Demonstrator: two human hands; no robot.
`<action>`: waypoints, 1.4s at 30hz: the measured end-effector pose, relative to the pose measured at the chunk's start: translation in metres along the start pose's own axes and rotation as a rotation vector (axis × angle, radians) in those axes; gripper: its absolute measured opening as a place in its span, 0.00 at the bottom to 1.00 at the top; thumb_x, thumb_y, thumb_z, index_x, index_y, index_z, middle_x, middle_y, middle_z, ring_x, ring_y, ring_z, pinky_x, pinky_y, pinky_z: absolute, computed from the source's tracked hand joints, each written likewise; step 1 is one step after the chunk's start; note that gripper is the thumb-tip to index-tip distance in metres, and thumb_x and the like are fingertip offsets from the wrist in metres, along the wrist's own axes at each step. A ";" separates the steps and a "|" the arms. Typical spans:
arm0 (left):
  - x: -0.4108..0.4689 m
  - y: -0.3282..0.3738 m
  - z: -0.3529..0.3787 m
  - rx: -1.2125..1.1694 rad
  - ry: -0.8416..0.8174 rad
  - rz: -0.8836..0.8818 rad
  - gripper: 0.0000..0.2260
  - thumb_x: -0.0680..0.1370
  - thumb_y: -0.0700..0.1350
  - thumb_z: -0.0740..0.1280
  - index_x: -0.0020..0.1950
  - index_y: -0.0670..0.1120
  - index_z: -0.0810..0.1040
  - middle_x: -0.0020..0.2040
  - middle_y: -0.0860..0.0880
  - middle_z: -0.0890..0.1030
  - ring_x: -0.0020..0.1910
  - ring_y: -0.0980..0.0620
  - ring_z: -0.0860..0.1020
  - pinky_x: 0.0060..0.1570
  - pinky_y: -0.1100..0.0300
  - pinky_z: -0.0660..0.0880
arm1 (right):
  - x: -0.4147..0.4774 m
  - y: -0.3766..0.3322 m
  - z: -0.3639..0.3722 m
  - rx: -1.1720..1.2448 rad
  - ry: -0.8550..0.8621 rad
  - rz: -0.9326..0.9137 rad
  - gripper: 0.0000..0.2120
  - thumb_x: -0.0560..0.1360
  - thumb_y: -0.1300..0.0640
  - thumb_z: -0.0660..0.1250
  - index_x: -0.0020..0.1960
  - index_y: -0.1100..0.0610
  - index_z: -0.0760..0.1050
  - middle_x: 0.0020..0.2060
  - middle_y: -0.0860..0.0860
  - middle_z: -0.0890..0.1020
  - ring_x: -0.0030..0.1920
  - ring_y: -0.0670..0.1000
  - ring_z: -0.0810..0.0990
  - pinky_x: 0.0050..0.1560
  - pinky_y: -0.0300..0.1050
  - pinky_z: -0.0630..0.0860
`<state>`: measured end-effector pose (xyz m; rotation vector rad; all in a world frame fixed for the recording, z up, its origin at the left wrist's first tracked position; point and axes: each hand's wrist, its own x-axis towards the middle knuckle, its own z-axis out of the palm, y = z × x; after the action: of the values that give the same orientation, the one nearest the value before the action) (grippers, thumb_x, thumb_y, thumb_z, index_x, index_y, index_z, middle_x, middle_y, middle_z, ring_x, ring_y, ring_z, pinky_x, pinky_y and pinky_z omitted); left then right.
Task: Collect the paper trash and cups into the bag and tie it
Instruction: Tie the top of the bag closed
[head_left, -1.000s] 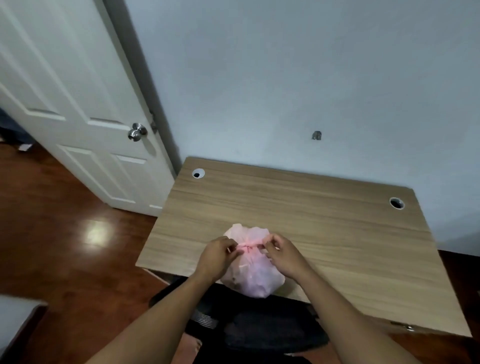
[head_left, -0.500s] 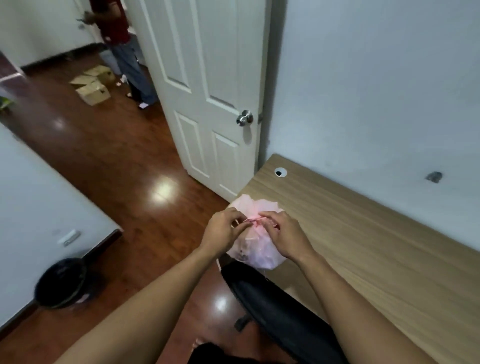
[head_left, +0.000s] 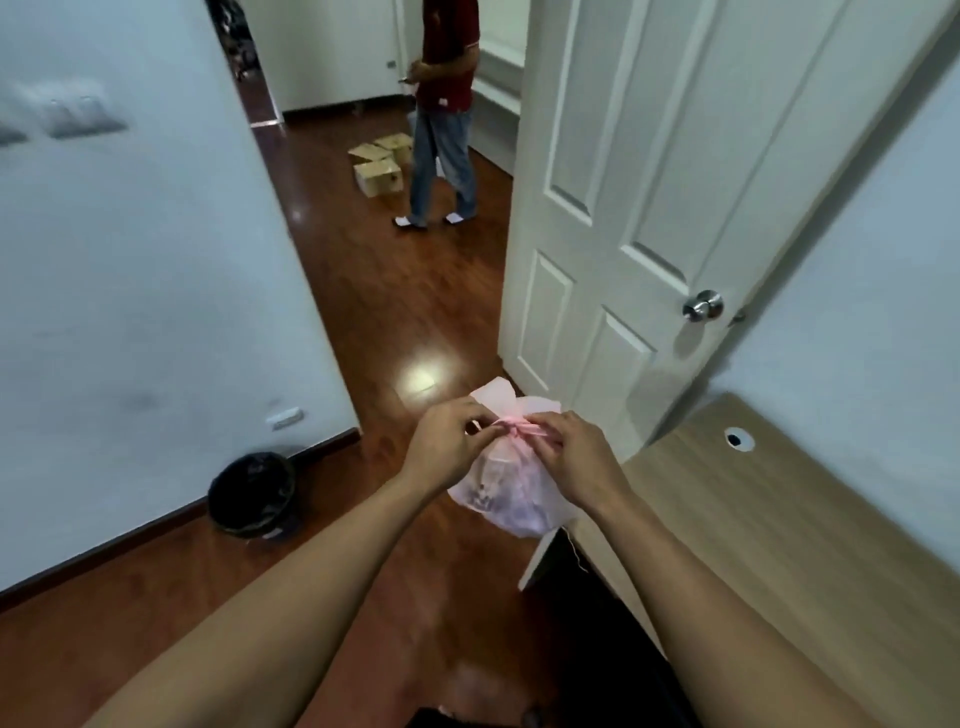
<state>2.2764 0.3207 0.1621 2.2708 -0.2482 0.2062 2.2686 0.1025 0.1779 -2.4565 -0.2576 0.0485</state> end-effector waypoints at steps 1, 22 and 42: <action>-0.002 -0.010 -0.012 0.003 0.019 -0.019 0.05 0.77 0.52 0.79 0.49 0.52 0.91 0.43 0.57 0.87 0.40 0.58 0.83 0.43 0.56 0.81 | 0.010 -0.011 0.009 0.002 -0.011 -0.019 0.13 0.84 0.52 0.72 0.67 0.49 0.86 0.58 0.55 0.87 0.58 0.58 0.86 0.60 0.50 0.80; 0.014 -0.199 -0.207 0.065 0.355 -0.513 0.05 0.76 0.53 0.80 0.45 0.54 0.90 0.43 0.60 0.87 0.42 0.58 0.84 0.43 0.66 0.77 | 0.242 -0.194 0.189 0.137 -0.452 -0.376 0.03 0.82 0.49 0.72 0.53 0.48 0.84 0.50 0.44 0.88 0.47 0.44 0.84 0.49 0.50 0.84; -0.003 -0.429 -0.356 0.013 0.330 -0.705 0.03 0.78 0.52 0.79 0.45 0.55 0.90 0.44 0.57 0.87 0.43 0.58 0.84 0.45 0.62 0.78 | 0.346 -0.344 0.416 0.109 -0.658 -0.321 0.07 0.83 0.46 0.72 0.56 0.49 0.86 0.53 0.44 0.90 0.50 0.46 0.87 0.50 0.41 0.80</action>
<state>2.3552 0.8670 0.0805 2.1516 0.7164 0.2007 2.5063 0.6893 0.0765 -2.1894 -0.9006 0.7138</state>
